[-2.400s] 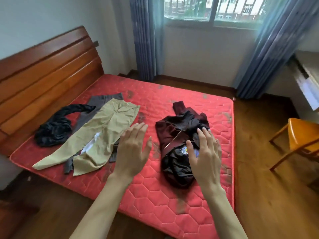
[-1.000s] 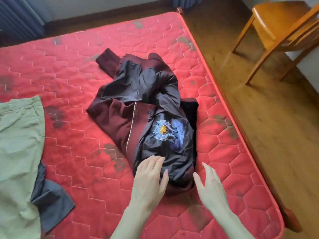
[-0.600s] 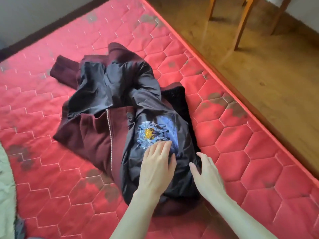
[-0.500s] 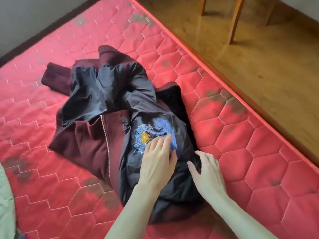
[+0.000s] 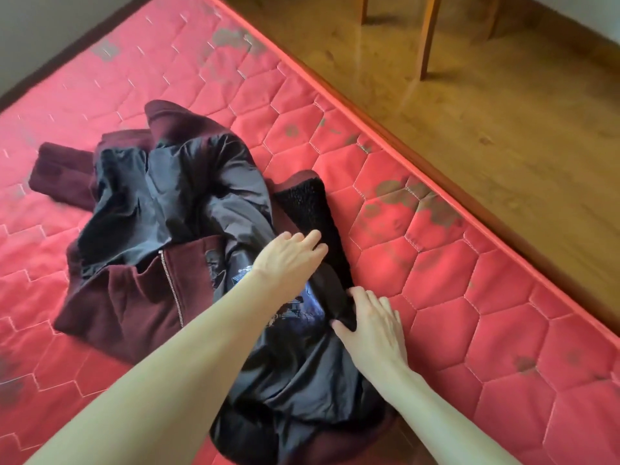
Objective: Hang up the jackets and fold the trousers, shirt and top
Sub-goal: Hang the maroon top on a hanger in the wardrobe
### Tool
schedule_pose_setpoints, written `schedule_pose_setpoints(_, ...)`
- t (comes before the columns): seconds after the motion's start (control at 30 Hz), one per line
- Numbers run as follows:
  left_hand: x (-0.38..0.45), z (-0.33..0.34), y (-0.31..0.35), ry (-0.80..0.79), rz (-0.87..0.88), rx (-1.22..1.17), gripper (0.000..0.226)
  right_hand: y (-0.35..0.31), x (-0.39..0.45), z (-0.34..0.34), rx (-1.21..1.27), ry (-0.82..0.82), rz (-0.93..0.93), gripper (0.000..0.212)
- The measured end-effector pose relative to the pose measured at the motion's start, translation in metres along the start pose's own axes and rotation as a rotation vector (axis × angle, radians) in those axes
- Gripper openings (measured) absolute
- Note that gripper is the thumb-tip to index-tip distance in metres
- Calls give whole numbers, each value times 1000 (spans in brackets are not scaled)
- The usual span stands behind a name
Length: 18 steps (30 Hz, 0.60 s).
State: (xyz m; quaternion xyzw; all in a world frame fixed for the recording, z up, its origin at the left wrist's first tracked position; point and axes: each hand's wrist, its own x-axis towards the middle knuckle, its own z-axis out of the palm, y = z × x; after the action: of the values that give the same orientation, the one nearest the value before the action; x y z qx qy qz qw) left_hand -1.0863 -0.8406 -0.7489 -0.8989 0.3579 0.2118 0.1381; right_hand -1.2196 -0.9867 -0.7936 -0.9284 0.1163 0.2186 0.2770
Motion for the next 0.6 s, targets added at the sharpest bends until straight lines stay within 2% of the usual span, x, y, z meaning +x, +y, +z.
schedule_pose_setpoints(0.13, -11, 0, -7, -66, -107, -73, 59, -5, -5, -3, 19, -2, -51, 23)
schedule_pose_setpoints(0.23, -27, 7, -12, -104, -141, -105, 56, -9, -12, 0, 97, -7, -62, 24)
schedule_pose_setpoints(0.43, -47, 2, -7, 2, -145, -69, 37, 1, -28, -13, 311, 32, -44, 28)
schedule_pose_setpoints(0.6, -73, -13, -6, 91, -84, -159, 26, -5, -54, -58, 316, 190, -209, 26)
